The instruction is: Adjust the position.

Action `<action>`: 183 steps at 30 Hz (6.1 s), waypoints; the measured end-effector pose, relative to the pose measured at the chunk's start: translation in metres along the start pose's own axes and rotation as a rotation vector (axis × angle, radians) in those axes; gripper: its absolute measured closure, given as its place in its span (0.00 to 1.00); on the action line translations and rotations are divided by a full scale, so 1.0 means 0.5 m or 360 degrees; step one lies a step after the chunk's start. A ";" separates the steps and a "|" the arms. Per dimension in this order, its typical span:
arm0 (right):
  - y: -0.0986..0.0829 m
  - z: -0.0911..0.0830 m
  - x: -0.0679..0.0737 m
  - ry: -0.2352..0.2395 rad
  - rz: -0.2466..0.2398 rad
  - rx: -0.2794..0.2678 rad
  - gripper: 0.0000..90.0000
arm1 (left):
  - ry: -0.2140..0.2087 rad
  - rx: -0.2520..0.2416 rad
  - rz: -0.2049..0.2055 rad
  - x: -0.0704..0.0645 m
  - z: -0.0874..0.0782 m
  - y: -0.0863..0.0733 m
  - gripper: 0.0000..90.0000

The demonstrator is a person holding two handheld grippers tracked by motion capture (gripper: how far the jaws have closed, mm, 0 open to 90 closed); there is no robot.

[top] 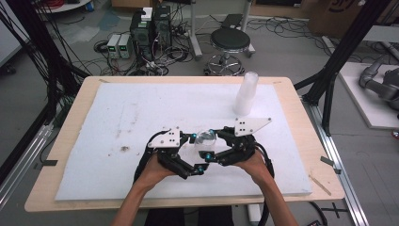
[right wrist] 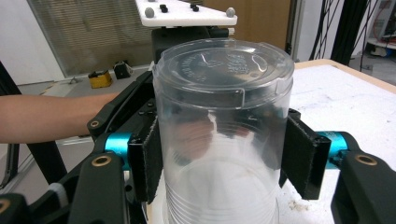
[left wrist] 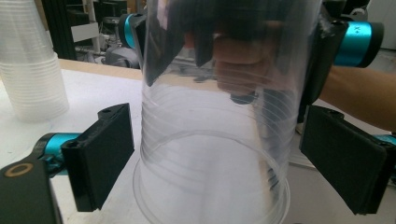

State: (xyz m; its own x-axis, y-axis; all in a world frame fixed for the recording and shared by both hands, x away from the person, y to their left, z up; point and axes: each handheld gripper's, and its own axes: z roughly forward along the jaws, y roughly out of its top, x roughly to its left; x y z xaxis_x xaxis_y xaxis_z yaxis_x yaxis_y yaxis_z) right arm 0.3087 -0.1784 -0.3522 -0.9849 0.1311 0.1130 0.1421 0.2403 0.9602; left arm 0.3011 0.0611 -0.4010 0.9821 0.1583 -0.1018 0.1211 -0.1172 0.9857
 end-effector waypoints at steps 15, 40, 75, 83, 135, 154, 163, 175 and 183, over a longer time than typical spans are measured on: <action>-0.004 0.006 0.000 0.0020 0.0013 -0.0009 0.42 | -0.0015 -0.0008 -0.0012 -0.001 -0.002 -0.004 0.27; -0.008 0.010 -0.004 0.0021 0.0062 -0.0001 0.20 | 0.0043 0.0001 0.0018 0.000 -0.017 -0.006 0.36; 0.062 0.035 0.029 -0.0108 -0.0307 0.1122 0.20 | -0.0047 0.1425 0.0226 0.022 -0.059 0.090 0.37; 0.064 0.049 0.024 -0.0102 -0.0305 0.1191 0.20 | -0.0062 0.1468 0.0237 0.018 -0.042 0.098 0.37; 0.076 0.091 0.022 0.0062 -0.0316 0.1142 0.47 | -0.0133 0.1499 0.0253 0.014 0.002 0.096 0.37; 0.072 0.073 0.019 0.0025 -0.0292 0.1085 0.47 | -0.0130 0.1233 0.0140 0.021 -0.024 0.091 0.10; 0.043 0.020 0.011 0.0011 -0.0206 0.0751 0.47 | -0.0070 0.0661 0.0086 0.019 -0.091 0.067 0.08; -0.016 -0.018 0.006 0.0009 -0.0123 0.0394 0.47 | -0.0011 0.0278 -0.0041 0.015 -0.128 0.006 0.06; -0.037 -0.025 0.010 0.0016 -0.0141 0.0255 0.47 | -0.0007 0.0077 -0.0084 0.011 -0.135 -0.022 0.06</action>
State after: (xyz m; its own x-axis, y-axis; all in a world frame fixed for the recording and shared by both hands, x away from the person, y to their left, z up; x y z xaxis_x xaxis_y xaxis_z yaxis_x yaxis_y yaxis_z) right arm 0.2997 -0.1942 -0.3662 -0.9951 0.0931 0.0330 0.0678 0.4010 0.9136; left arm 0.2956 0.1292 -0.4035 0.9747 0.1616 -0.1544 0.1797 -0.1563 0.9712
